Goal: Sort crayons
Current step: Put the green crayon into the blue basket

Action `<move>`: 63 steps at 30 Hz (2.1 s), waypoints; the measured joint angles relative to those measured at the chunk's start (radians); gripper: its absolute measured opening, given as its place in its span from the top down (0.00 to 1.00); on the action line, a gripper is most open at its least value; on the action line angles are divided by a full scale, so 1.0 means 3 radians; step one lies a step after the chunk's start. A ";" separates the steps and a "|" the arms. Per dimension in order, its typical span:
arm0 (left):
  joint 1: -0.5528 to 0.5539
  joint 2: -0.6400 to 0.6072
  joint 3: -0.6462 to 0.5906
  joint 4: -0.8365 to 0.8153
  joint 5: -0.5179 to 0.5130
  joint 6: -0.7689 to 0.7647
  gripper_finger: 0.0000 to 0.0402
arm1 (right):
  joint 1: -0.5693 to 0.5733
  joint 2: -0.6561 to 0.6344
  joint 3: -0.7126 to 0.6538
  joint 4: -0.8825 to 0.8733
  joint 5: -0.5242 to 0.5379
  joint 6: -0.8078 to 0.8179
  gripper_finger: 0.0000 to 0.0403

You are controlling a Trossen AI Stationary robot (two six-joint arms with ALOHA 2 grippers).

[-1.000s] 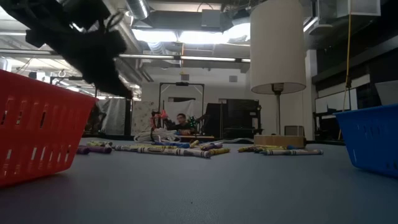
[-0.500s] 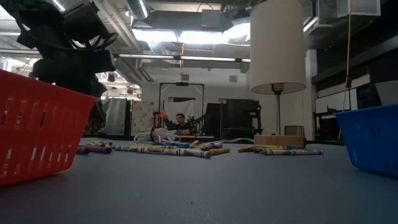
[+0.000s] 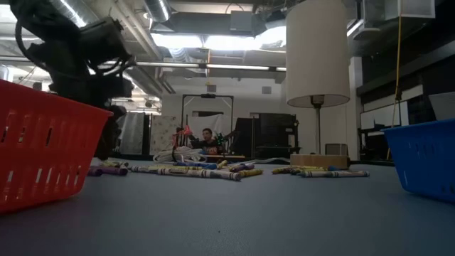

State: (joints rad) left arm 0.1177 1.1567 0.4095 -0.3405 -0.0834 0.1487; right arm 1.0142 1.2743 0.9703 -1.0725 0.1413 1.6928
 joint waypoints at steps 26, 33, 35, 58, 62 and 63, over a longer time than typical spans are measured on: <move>0.0001 0.0308 0.0006 -0.0004 0.0153 0.0034 0.80 | 0.0000 0.0000 0.0000 0.0001 0.0027 0.0000 0.71; 0.0000 0.0309 0.0004 -0.0013 0.0179 0.0035 0.92 | 0.0000 0.0000 0.0000 0.0001 0.0027 0.0001 0.71; 0.0000 0.0309 0.0004 -0.0019 0.0171 0.0035 0.95 | 0.0000 0.0000 0.0000 0.0001 0.0027 0.0001 0.71; -0.0145 0.0187 0.0507 0.0565 0.0605 -0.0683 0.97 | 0.0000 0.0000 0.0000 0.0116 0.0027 0.0001 0.71; -0.0338 0.0226 0.0519 0.1532 0.0532 -0.0842 0.97 | 0.0000 0.0000 0.0000 0.0114 0.0064 0.0001 0.71; -0.0397 0.0243 0.0521 0.1783 0.0474 -0.0843 0.97 | 0.0000 0.0000 0.0000 0.0114 0.0123 0.0002 0.71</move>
State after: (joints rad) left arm -0.0015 1.2297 0.5659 0.1944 0.0588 -0.1043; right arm 1.0142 1.2743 0.9703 -1.0382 0.1783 1.6935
